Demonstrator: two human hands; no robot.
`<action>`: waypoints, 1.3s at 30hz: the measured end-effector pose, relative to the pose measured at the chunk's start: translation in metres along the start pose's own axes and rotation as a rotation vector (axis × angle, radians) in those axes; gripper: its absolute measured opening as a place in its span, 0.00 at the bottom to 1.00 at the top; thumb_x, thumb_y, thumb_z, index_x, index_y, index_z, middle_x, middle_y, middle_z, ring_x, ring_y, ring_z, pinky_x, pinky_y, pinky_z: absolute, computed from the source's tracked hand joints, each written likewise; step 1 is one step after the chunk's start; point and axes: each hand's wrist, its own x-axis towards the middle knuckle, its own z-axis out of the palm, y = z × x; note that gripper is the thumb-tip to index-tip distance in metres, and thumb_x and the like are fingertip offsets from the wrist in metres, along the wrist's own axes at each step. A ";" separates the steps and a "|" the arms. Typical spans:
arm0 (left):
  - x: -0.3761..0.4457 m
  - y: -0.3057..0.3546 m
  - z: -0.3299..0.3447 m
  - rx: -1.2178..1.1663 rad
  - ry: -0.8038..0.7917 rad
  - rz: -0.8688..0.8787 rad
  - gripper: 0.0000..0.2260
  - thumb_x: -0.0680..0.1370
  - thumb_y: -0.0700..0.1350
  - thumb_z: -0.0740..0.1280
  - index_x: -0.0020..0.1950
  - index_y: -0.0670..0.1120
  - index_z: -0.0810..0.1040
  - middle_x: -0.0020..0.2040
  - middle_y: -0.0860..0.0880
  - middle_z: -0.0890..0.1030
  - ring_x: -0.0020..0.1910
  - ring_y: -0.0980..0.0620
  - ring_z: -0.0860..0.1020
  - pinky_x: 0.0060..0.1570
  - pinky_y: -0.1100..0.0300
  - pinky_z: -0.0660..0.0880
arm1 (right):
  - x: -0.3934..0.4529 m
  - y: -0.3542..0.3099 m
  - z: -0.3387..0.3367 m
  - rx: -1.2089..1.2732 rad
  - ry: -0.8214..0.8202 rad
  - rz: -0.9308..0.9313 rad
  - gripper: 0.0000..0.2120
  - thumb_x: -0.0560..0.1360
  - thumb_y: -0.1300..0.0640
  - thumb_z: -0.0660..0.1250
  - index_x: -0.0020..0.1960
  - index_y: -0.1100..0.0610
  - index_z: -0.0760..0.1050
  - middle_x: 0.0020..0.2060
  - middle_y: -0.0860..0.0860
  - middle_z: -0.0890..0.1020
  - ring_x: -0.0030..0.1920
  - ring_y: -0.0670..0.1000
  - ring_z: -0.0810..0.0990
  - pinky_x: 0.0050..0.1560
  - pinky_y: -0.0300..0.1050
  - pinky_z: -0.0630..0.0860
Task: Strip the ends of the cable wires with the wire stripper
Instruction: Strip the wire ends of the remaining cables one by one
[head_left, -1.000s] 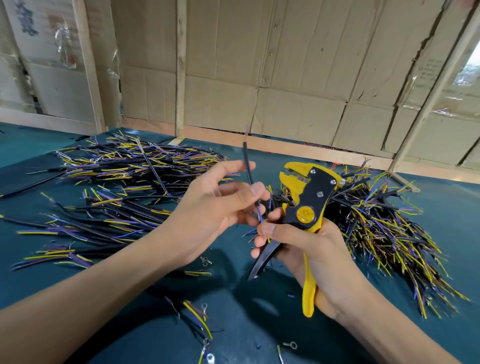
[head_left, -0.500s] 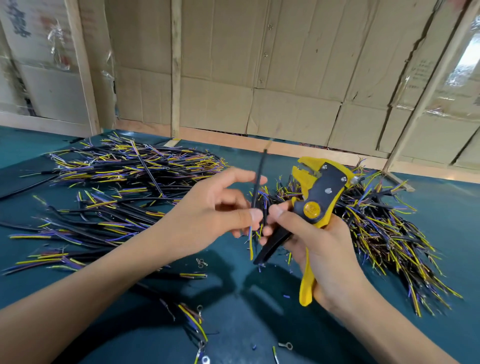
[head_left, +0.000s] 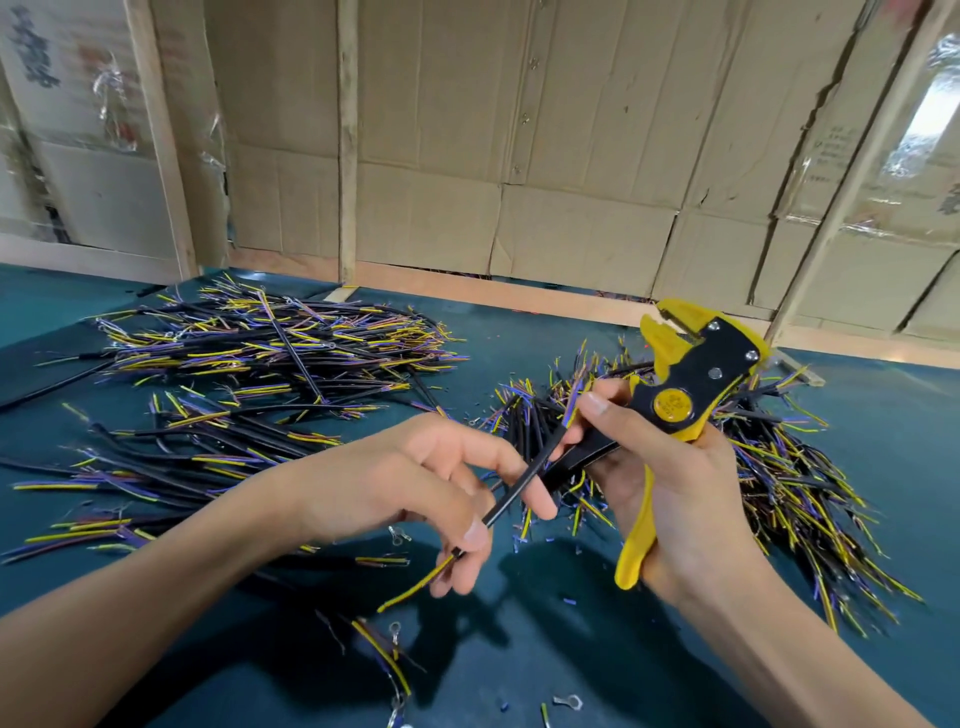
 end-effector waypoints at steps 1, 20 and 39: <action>-0.001 -0.001 -0.001 0.006 -0.009 0.004 0.19 0.69 0.42 0.69 0.61 0.42 0.78 0.34 0.33 0.80 0.28 0.43 0.73 0.34 0.54 0.74 | 0.000 -0.001 -0.001 0.012 0.006 -0.009 0.04 0.70 0.69 0.71 0.44 0.64 0.78 0.34 0.59 0.77 0.33 0.58 0.77 0.36 0.50 0.79; 0.009 -0.011 0.011 0.519 0.437 0.211 0.05 0.79 0.45 0.67 0.52 0.55 0.78 0.39 0.53 0.83 0.26 0.54 0.77 0.30 0.64 0.73 | -0.004 0.010 0.000 -0.249 0.054 -0.055 0.06 0.67 0.65 0.72 0.41 0.55 0.83 0.33 0.56 0.83 0.36 0.58 0.81 0.45 0.56 0.81; 0.020 -0.006 0.027 -0.264 0.675 0.328 0.08 0.79 0.41 0.68 0.40 0.43 0.80 0.34 0.44 0.78 0.21 0.53 0.62 0.23 0.67 0.58 | -0.009 0.012 0.008 -0.027 -0.101 0.163 0.09 0.66 0.71 0.73 0.43 0.60 0.81 0.38 0.64 0.78 0.34 0.60 0.79 0.40 0.53 0.80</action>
